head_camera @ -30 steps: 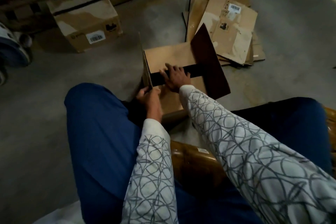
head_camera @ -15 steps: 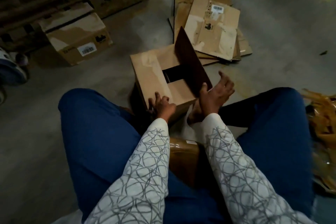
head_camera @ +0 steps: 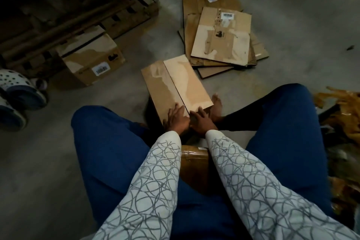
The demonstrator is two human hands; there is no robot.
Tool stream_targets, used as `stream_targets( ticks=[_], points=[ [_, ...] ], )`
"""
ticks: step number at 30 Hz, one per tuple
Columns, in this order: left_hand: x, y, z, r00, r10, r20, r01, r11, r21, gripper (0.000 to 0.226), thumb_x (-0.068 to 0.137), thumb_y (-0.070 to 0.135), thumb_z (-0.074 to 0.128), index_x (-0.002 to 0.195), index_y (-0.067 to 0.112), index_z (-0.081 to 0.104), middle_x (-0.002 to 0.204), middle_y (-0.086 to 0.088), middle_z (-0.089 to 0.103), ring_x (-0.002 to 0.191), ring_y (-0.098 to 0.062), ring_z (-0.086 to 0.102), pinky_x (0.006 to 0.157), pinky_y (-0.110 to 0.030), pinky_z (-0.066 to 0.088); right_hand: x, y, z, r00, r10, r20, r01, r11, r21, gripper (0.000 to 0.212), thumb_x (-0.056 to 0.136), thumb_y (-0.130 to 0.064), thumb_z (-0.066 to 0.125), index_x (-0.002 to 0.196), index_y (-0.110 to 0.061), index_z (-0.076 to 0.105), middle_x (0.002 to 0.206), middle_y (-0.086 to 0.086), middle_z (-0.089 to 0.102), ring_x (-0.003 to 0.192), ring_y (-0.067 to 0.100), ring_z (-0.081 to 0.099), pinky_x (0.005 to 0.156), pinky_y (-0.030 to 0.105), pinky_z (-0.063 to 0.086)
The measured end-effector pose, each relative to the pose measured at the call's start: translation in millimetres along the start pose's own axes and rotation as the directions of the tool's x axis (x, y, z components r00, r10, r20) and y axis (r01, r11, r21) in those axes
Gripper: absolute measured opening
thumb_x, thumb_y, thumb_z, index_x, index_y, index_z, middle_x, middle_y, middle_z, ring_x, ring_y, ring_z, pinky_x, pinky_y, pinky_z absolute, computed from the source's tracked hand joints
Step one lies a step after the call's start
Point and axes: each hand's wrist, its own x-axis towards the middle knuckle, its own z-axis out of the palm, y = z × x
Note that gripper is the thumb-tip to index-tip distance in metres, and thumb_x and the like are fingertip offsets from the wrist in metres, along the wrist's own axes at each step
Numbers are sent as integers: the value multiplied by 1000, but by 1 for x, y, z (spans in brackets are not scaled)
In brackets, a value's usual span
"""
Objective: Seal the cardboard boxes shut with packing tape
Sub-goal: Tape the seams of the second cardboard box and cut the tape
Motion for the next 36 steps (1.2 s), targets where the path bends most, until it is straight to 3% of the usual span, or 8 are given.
stream_targets(
  ticks=[7, 13, 17, 23, 25, 27, 33, 36],
  points=[
    [7, -1, 16, 992, 10, 125, -34, 982, 187, 54, 105, 49, 32, 156, 36, 25, 168, 12, -7, 154, -24, -11, 118, -64, 3, -10, -4, -7, 990, -130, 53, 137, 979, -149, 52, 108, -25, 35, 156, -8, 29, 167, 8, 10, 154, 30, -9, 121, 43, -12],
    [8, 6, 12, 998, 15, 56, -23, 987, 160, 47, 102, 44, 41, 148, 33, 42, 168, 9, 8, 154, -26, 1, 119, -59, 10, -8, -7, -6, 993, -121, 5, 121, 990, -72, 49, 105, -20, 42, 153, -10, 37, 167, 1, 17, 155, 26, -6, 125, 42, 8],
    [3, 15, 11, 998, 34, -58, -28, 995, 97, 45, 100, 37, 46, 143, 24, 50, 166, 2, 21, 153, -24, 10, 120, -53, 15, -14, -14, -7, 988, -5, -155, 28, 989, 143, 50, 101, -25, 52, 150, -20, 41, 166, 8, 10, 147, 33, 32, 115, 46, 35],
    [-5, 26, -1, 974, 114, -195, -121, 992, -26, 40, 99, 32, 52, 137, 19, 58, 156, -5, 42, 146, -27, 31, 117, -45, 28, -30, -20, -21, 960, 23, -280, 57, 961, 272, 51, 98, -22, 56, 148, -19, 44, 158, 18, 22, 143, 37, 35, 115, 44, 34],
    [-13, 50, -15, 944, 187, -272, -227, 966, -124, 42, 97, 38, 50, 128, 15, 65, 138, -13, 60, 131, -33, 50, 108, -42, 40, -49, -25, -43, 905, 29, -425, 133, 929, 346, 51, 92, -25, 56, 142, -15, 51, 150, 21, 37, 137, 37, 41, 115, 38, 30],
    [-22, 96, -34, 891, 317, -326, -387, 905, -178, 45, 96, 41, 47, 124, 12, 68, 125, -17, 68, 118, -34, 60, 100, -41, 47, -70, -24, -77, 796, 54, -603, 248, 880, 406, 58, 84, -33, 47, 138, -16, 54, 139, 19, 50, 123, 40, 52, 110, 47, 37],
    [-66, 255, -47, 602, 723, -339, -792, 593, -142, 35, 104, 37, 49, 128, 18, 65, 124, 4, 67, 111, -6, 58, 94, -23, 44, -143, 28, -195, 394, 311, -865, 517, 703, 488, 41, 90, -6, 62, 130, -13, 60, 129, 9, 56, 114, 10, 58, 96, 29, 51],
    [-60, 294, -18, 543, 826, -151, -840, 531, -113, 40, 102, 45, 49, 129, 20, 65, 127, 1, 67, 114, -9, 60, 95, -22, 46, -156, 80, -209, 365, 398, -842, 499, 680, 537, 40, 90, -11, 67, 129, -20, 60, 126, 4, 55, 93, -12, 58, 86, 20, 54]
  ],
)
